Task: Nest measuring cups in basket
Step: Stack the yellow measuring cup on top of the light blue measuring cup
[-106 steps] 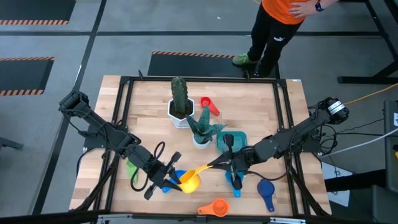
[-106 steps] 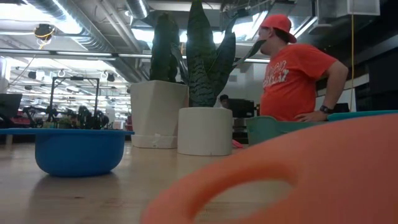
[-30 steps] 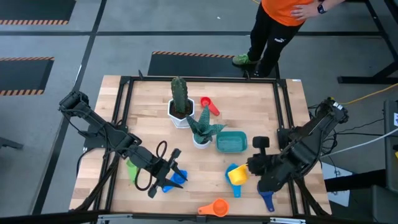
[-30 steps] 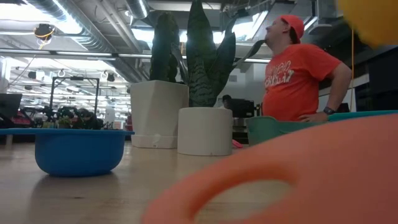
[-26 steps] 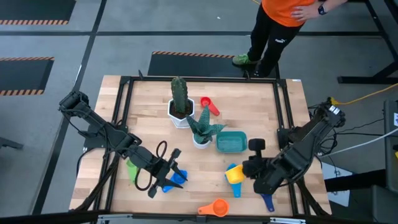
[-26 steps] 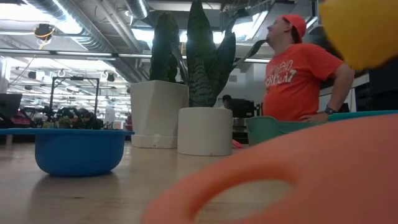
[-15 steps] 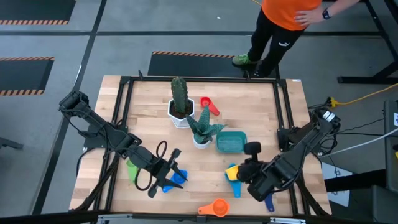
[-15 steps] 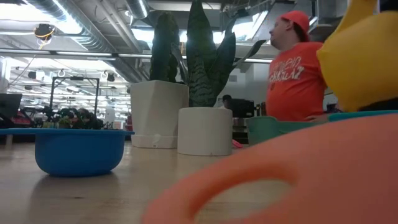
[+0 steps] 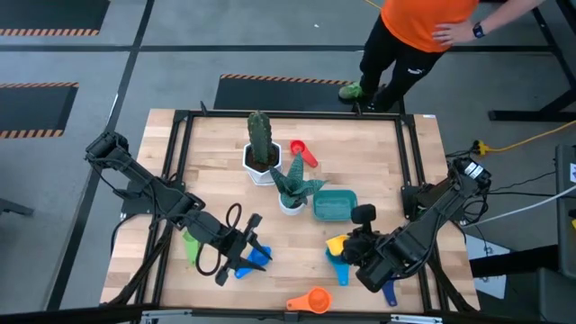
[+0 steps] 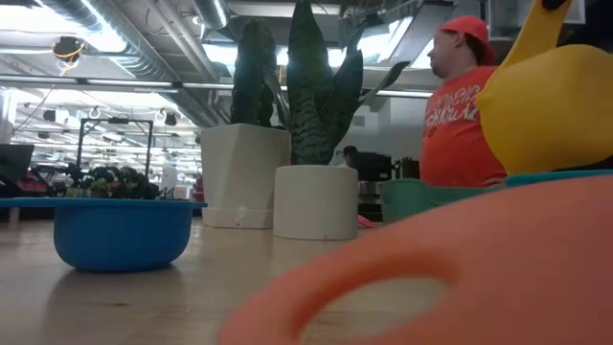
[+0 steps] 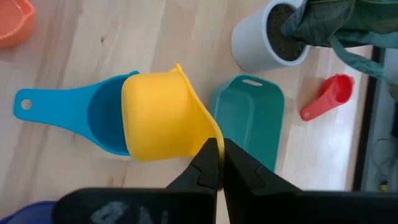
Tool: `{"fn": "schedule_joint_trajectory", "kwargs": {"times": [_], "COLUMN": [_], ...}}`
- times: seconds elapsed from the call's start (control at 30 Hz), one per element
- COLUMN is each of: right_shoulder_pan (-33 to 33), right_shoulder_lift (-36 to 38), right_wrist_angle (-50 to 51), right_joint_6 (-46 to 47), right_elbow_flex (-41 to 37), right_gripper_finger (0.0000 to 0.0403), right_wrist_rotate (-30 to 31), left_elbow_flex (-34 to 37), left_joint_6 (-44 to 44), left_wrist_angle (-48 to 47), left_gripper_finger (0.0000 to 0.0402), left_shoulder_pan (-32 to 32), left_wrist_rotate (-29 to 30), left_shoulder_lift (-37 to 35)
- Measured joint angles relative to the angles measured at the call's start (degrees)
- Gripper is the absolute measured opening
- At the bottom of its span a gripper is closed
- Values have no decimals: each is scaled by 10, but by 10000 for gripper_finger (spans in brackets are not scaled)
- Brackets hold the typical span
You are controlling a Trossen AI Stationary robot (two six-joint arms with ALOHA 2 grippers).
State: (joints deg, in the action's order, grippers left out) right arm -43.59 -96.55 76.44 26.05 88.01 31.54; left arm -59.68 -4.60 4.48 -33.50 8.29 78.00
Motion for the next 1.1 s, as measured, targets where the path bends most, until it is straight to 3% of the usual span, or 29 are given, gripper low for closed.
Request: {"fn": "schedule_joint_trajectory", "kwargs": {"times": [1.1], "right_shoulder_pan": [2], "right_shoulder_lift": [1], "right_wrist_angle": [-17], "right_joint_6": [-9], "right_elbow_flex": [-32], "right_gripper_finger": [11], "right_wrist_rotate": [18], "left_elbow_flex": [0], "left_joint_6": [0], "left_wrist_angle": [0], "left_gripper_finger": [128], "left_shoulder_pan": [0], "left_wrist_rotate": [0], "left_shoulder_lift": [0]}}
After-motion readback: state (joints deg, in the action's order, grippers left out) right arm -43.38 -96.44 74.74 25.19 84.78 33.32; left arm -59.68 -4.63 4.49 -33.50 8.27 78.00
